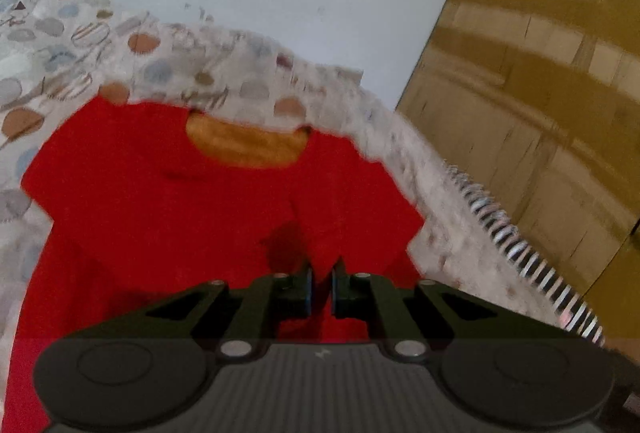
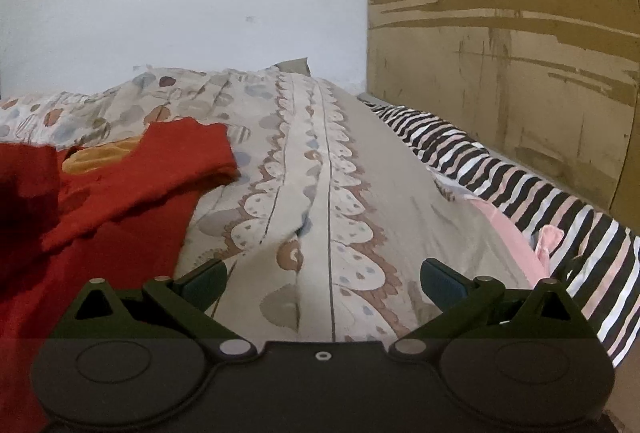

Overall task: Fold small clothes
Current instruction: 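Lift the sleeve with the left gripper and carry it across the shirt body, then lay the sleeve onto the shirt body and open the left gripper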

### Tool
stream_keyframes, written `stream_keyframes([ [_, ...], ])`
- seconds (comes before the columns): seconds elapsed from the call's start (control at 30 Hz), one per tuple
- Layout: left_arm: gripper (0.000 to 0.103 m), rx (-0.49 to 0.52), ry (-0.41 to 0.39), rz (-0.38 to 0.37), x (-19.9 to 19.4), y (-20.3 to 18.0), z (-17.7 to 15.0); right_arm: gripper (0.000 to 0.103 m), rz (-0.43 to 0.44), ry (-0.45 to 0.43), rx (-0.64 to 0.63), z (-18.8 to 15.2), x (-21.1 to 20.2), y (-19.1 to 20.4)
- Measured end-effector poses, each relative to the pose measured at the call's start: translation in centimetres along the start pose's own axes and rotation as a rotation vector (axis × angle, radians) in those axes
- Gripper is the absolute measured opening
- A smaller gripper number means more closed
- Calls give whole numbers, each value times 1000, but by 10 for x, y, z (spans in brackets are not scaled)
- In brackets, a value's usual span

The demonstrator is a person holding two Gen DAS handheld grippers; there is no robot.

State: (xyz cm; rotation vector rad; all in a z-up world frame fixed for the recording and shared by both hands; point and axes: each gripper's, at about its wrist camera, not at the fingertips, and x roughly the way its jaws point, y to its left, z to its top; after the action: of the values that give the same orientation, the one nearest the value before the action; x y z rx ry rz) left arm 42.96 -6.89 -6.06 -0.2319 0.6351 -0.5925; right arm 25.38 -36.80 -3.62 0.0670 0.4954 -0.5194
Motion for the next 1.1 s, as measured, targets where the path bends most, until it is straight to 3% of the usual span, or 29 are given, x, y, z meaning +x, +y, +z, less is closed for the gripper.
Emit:
stream_keyframes([
  [0.07,24,20,10,26,-8,-8,-7,103,0,6,-4,-2,3,2],
  [0.13,77,29,15,50,-15,-9,-9,103,3,9,-8,-2,5,5],
  [0.2,96,33,-18,71,-36,-16,-7,103,14,7,-9,-2,5,10],
  [0.37,102,56,-2,87,-64,-6,0,103,22,-48,-33,0,0,27],
  [0.47,102,22,-1,164,-77,16,6,103,62,-61,-54,6,0,44],
  [0.57,102,-49,-5,296,-86,52,12,103,131,-66,-77,13,-1,65],
  [0.67,102,-82,-60,393,-93,88,20,103,234,-47,-136,19,4,93],
  [0.73,102,-73,-75,396,-92,104,28,103,301,-9,-235,18,13,117],
  [0.83,102,0,-97,407,-83,119,47,103,309,-26,-369,11,20,143],
  [0.97,100,63,-124,406,-58,143,72,103,309,-15,-356,6,32,149],
  [1.1,76,52,-42,357,-17,169,82,103,307,56,-322,0,49,148],
])
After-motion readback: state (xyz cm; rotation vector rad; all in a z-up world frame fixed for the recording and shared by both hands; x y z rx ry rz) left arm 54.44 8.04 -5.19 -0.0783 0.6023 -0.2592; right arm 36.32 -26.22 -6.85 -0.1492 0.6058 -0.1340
